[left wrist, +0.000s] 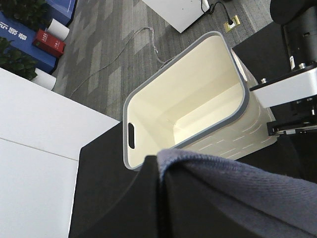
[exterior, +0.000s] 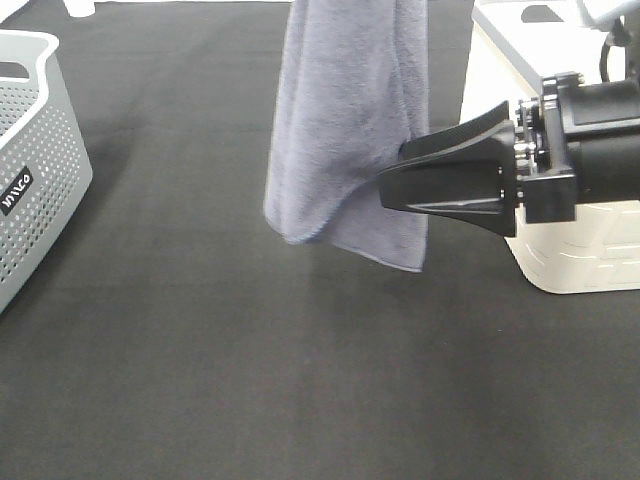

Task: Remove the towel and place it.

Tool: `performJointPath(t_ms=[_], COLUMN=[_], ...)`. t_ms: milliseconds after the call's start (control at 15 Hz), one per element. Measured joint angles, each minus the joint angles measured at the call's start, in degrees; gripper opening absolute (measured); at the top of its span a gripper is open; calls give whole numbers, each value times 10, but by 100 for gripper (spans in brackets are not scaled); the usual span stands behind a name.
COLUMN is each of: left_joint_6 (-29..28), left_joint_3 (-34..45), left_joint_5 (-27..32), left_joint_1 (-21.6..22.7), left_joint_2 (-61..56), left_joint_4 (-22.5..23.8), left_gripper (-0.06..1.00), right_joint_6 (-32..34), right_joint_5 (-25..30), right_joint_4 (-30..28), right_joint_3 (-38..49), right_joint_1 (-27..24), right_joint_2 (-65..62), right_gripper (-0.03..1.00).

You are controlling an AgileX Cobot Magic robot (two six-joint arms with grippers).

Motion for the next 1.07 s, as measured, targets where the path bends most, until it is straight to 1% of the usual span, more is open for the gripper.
performJointPath(t_ms=[133,333,467,533,733,867,1067], left_joint_6=[-1,-2,-2,-2,-2,-2,-2], left_joint_3=[0,0,0,0,0,0,0], left_joint_5=[6,23,30,30,30,29,28], left_joint_1=[0,0,0,0,0,0,0], left_joint_2=[0,0,0,0,0,0,0], left_joint_4=[-1,-1,-1,-1,-2,-5,-7], left_gripper=[0,0,0,0,0,0,0], right_joint_6=[0,-29,-36,-37,-46,-65,-69], right_joint_5=[-14,-14,-14,-8,56,59,57], right_joint_4=[5,48,52,56,61,69,74], right_joint_3=[0,0,0,0,0,0,0], right_joint_1=[0,0,0,0,6,23,30], right_joint_2=[0,0,0,0,0,3,32], right_gripper=[68,68,68,68,68,68,68])
